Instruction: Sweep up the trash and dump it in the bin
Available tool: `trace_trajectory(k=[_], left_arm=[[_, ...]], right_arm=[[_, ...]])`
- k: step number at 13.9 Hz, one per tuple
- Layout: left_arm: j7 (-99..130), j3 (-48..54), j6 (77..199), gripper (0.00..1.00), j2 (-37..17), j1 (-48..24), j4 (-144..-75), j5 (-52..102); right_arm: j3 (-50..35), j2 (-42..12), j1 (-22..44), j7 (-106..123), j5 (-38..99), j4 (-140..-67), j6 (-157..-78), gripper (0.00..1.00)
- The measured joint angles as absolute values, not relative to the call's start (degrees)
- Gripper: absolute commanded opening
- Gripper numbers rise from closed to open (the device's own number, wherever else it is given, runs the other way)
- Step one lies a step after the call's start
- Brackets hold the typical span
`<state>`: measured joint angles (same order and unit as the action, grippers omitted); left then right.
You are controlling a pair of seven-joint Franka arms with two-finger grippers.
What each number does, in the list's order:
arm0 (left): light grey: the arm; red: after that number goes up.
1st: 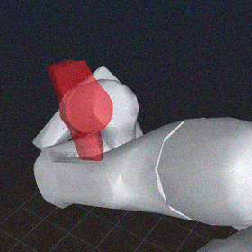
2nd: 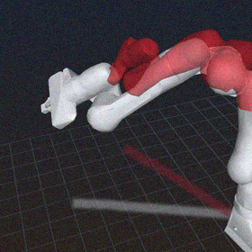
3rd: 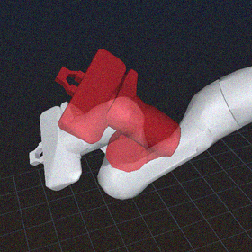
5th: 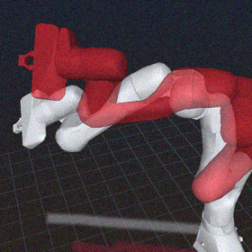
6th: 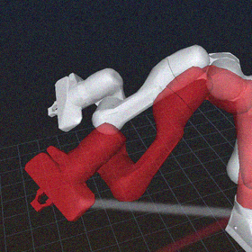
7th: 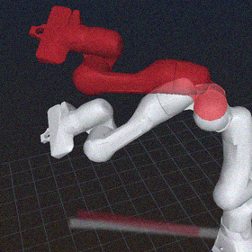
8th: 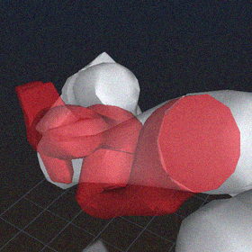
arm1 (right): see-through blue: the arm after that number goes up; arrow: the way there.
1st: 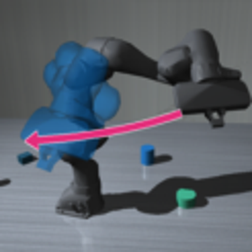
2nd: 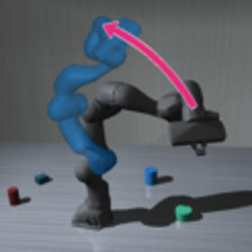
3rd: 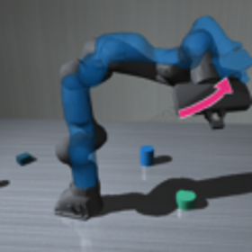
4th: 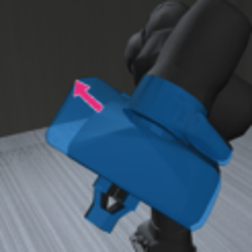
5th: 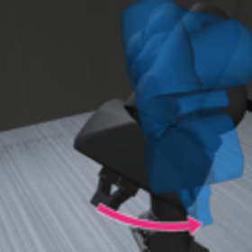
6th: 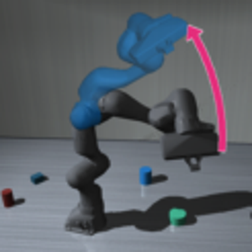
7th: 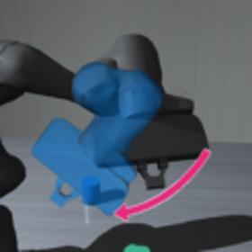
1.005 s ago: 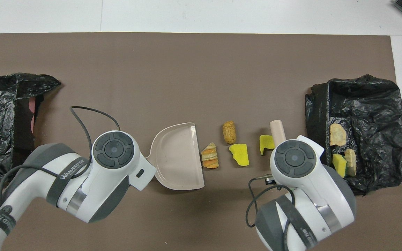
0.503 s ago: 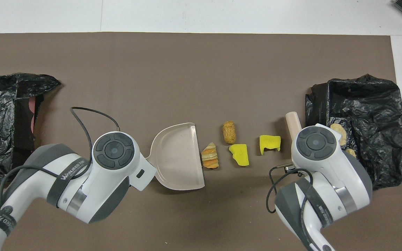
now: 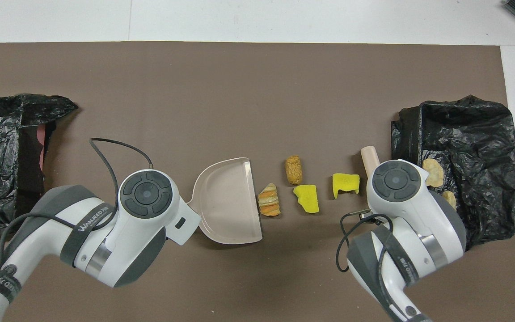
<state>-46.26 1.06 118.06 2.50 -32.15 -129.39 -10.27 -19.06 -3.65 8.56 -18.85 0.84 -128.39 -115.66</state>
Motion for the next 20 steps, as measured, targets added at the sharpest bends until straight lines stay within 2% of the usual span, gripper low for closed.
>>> trace_trajectory(k=[4,9,13,17,20], left_arm=[[-46.26,1.06,119.55,0.00,2.49,-32.25,-130.21,-10.27],[-46.33,1.04,119.97,0.00,2.49,-32.30,-130.34,-10.35],[-46.51,1.03,123.04,0.00,2.49,-32.30,-131.26,-10.35],[-46.53,0.93,123.34,0.00,2.49,-32.30,-131.39,-10.35],[-47.26,0.90,123.42,0.00,2.49,-32.29,-131.41,-10.34]], right_arm=[[-22.39,-5.04,8.67,-18.71,9.18,-126.48,-118.32,0.00],[-24.87,-6.83,8.68,-18.73,18.02,-121.38,-118.04,0.00],[-24.77,-7.28,8.53,-19.72,18.67,-114.05,-109.01,0.00],[-24.14,-2.43,7.76,-28.06,11.35,-112.56,-98.17,0.00],[-24.58,2.94,7.94,-32.76,9.62,-119.73,-96.93,0.00]])
